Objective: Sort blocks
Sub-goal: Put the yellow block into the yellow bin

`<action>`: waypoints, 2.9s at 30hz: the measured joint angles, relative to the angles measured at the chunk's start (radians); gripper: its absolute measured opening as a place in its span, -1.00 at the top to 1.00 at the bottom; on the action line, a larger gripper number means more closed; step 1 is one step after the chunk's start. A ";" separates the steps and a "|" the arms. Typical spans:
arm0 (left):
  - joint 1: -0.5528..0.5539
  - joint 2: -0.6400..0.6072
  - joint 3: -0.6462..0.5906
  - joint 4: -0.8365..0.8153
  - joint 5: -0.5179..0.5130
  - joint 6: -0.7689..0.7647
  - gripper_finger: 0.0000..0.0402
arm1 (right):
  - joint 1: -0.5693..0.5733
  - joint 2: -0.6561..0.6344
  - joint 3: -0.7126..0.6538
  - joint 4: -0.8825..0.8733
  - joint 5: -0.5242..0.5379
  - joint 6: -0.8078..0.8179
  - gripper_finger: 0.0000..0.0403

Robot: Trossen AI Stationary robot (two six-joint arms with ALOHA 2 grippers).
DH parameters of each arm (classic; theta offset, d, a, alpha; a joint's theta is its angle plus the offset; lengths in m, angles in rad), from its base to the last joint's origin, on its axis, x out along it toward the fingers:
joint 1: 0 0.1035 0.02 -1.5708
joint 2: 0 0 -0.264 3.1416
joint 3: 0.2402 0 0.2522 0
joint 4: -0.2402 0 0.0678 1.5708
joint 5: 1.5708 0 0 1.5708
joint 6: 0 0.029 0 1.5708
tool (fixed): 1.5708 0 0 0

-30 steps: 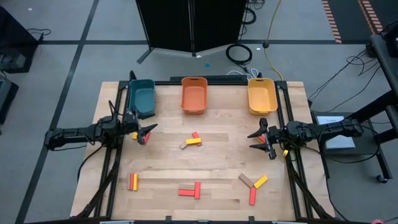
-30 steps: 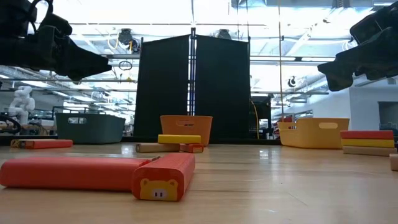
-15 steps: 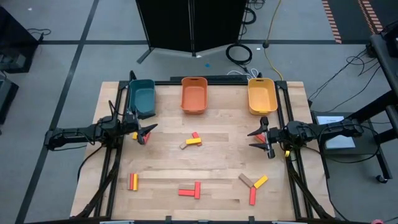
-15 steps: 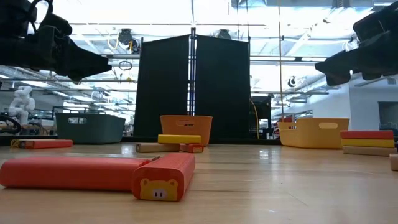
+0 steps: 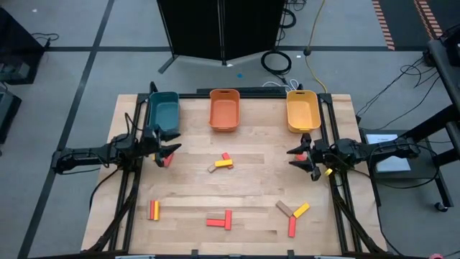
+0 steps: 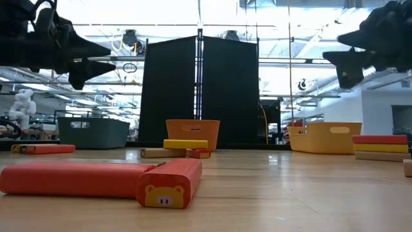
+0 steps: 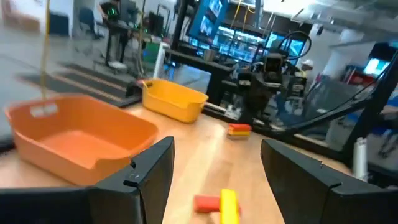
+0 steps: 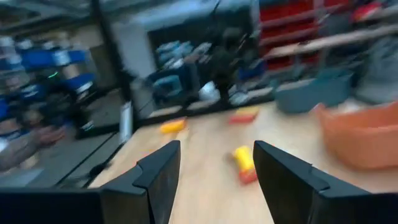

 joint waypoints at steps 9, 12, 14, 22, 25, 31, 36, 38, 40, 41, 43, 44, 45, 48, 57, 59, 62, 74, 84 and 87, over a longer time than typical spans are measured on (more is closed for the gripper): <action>0.000 0.024 0.000 -0.005 0.105 -0.131 -0.17 | -0.055 0.019 0.126 -0.012 0.204 -0.202 0.01; 0.000 0.071 0.012 -0.020 0.117 -0.124 -0.17 | -0.074 0.081 0.203 -0.161 0.204 -0.114 0.01; 0.000 0.125 0.051 -0.025 0.122 -0.098 -0.17 | -0.081 0.139 0.235 -0.214 0.194 -0.060 0.01; -0.031 0.482 0.287 -0.037 0.126 0.081 -0.17 | -0.085 0.460 0.326 -0.211 0.184 -0.008 0.01; -0.048 0.657 0.385 -0.034 0.126 0.158 -0.17 | -0.085 0.569 0.371 -0.204 0.182 -0.007 0.01; -0.084 0.989 0.556 0.018 0.125 0.272 -0.17 | -0.085 0.740 0.442 -0.200 0.186 -0.116 0.01; -0.099 1.217 0.636 0.110 0.121 0.316 -0.17 | -0.085 0.814 0.460 -0.130 0.187 -0.257 0.01; -0.101 1.292 0.667 0.139 0.121 0.317 -0.17 | -0.085 0.824 0.460 -0.104 0.188 -0.303 0.01; -0.101 1.355 0.690 0.137 0.120 0.320 -0.17 | -0.086 0.826 0.460 -0.094 0.189 -0.325 0.01; -0.101 1.384 0.702 0.137 0.120 0.324 -0.17 | -0.085 0.826 0.460 -0.094 0.189 -0.330 0.01; -0.101 1.437 0.723 0.145 0.120 0.327 -0.17 | -0.086 0.825 0.460 -0.092 0.190 -0.348 0.01; -0.101 1.461 0.731 0.145 0.119 0.339 -0.17 | -0.085 0.824 0.460 -0.091 0.190 -0.363 0.01; -0.101 1.485 0.739 0.145 0.119 0.348 -0.17 | -0.086 0.824 0.460 -0.091 0.190 -0.378 0.01; -0.101 1.550 0.747 0.147 0.119 0.353 -0.17 | -0.086 0.824 0.460 -0.092 0.190 -0.399 0.01; -0.097 1.629 0.750 0.154 0.107 0.341 -0.17 | -0.086 0.824 0.460 -0.147 0.189 -0.314 0.01; -0.097 1.630 0.749 0.128 0.107 0.341 -0.17 | -0.085 0.824 0.460 -0.159 0.189 -0.288 0.01; -0.097 1.630 0.749 0.107 0.107 0.341 -0.17 | -0.085 0.824 0.460 -0.181 0.189 -0.264 0.01; -0.097 1.637 0.747 0.074 0.058 0.334 -0.17 | -0.085 0.824 0.460 -0.175 0.189 -0.243 0.01; -0.097 1.640 0.747 0.067 0.059 0.314 -0.17 | -0.085 0.824 0.460 -0.175 0.189 -0.245 0.01; -0.097 1.658 0.747 0.071 0.060 0.309 -0.17 | -0.085 0.824 0.460 -0.175 0.189 -0.245 0.01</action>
